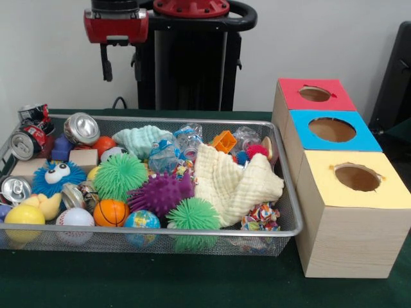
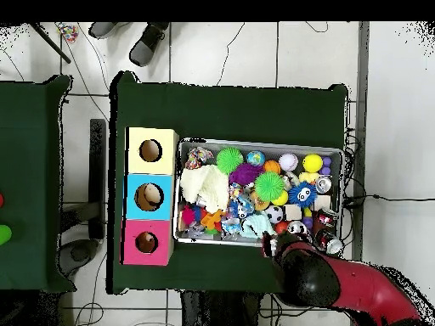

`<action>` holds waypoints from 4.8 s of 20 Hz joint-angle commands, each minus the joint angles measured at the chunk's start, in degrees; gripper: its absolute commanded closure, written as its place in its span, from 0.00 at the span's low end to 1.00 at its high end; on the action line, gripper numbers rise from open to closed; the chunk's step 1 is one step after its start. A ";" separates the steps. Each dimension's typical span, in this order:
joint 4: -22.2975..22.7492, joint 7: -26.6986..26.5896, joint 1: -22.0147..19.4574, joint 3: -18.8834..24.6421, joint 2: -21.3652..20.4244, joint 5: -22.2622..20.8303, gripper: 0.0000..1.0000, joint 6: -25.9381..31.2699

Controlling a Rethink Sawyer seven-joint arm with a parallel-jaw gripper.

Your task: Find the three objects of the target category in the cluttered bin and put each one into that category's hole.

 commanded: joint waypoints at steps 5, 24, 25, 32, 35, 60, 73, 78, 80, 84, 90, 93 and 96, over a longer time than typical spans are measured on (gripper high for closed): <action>-4.48 -4.90 -6.36 2.61 10.22 -3.87 0.00 4.77; -12.24 -9.49 -11.26 5.95 18.97 -9.99 0.00 8.40; -12.78 -10.17 -11.62 6.50 19.33 -9.61 0.00 9.39; -16.12 -13.31 -13.11 9.54 21.03 -8.99 0.00 14.94; -17.36 -13.90 -13.76 10.94 21.98 -9.38 0.00 16.50; -39.64 -24.43 -11.11 14.54 35.60 -13.34 0.00 28.41; -36.66 -21.09 -11.29 15.62 34.15 -16.89 0.00 23.60; -22.59 -9.45 -12.96 11.69 29.57 -21.68 0.00 11.63; -19.40 -5.46 -12.63 9.66 28.29 -23.30 0.00 8.13; -16.37 0.93 -10.30 5.26 27.08 -25.84 0.00 1.18; -14.80 5.12 -5.49 -1.21 26.01 -24.75 0.00 -5.33; -13.25 3.32 -5.42 -2.16 24.96 -22.53 0.00 -5.93; -11.63 0.74 -6.88 -1.23 23.66 -20.71 0.00 -5.57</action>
